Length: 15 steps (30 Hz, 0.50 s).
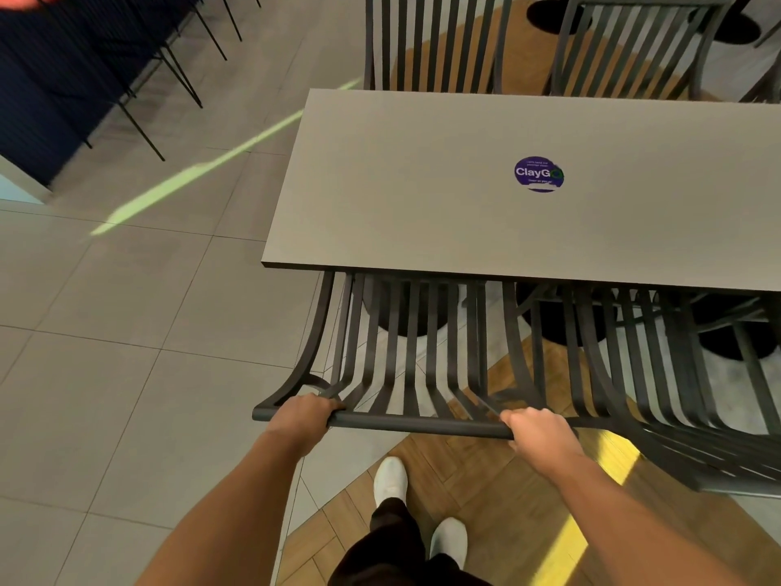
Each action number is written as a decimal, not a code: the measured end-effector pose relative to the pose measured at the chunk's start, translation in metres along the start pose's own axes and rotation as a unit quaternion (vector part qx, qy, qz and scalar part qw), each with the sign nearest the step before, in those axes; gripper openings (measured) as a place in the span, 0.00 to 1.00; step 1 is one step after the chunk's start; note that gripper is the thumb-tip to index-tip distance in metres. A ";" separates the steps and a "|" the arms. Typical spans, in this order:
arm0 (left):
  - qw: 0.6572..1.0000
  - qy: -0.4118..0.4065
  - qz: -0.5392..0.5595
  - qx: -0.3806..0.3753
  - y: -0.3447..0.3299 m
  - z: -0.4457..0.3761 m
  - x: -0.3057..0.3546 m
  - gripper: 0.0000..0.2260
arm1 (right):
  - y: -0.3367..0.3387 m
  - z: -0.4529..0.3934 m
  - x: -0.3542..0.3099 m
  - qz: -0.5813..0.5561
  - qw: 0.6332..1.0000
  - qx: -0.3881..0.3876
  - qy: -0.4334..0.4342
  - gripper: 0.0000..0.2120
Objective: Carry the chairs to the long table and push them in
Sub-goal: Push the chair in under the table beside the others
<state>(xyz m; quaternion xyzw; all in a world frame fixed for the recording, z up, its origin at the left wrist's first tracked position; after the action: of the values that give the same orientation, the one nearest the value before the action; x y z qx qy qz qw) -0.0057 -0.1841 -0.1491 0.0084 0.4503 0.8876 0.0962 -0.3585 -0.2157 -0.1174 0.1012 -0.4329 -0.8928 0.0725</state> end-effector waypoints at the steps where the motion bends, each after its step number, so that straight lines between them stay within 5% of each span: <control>1: 1.000 -0.001 0.008 -0.003 -0.001 0.000 -0.001 0.20 | 0.000 0.000 0.001 -0.014 1.000 -0.004 -0.004 0.10; 6: 0.999 0.000 0.036 -0.016 -0.003 -0.001 -0.006 0.20 | 0.001 0.003 0.010 -0.089 0.996 -0.009 -0.021 0.14; 15: 0.999 0.030 0.006 -0.020 -0.003 0.002 -0.024 0.22 | -0.006 -0.002 -0.008 -0.065 0.998 -0.015 -0.016 0.16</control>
<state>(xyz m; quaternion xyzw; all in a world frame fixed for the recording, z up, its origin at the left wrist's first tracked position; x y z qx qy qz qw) 0.0190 -0.1847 -0.1489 -0.0176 0.4354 0.8967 0.0771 -0.3503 -0.2115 -0.1222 0.1135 -0.4131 -0.9035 0.0090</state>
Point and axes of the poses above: each hand's wrist, its own z-axis away from the middle knuckle, its own y-axis out of the back of the hand, x = y × z, the point moved 7 cm from there along -z, towards the middle knuckle, and after that the axes turned 11 degrees about -z, right-handed, at the moved point
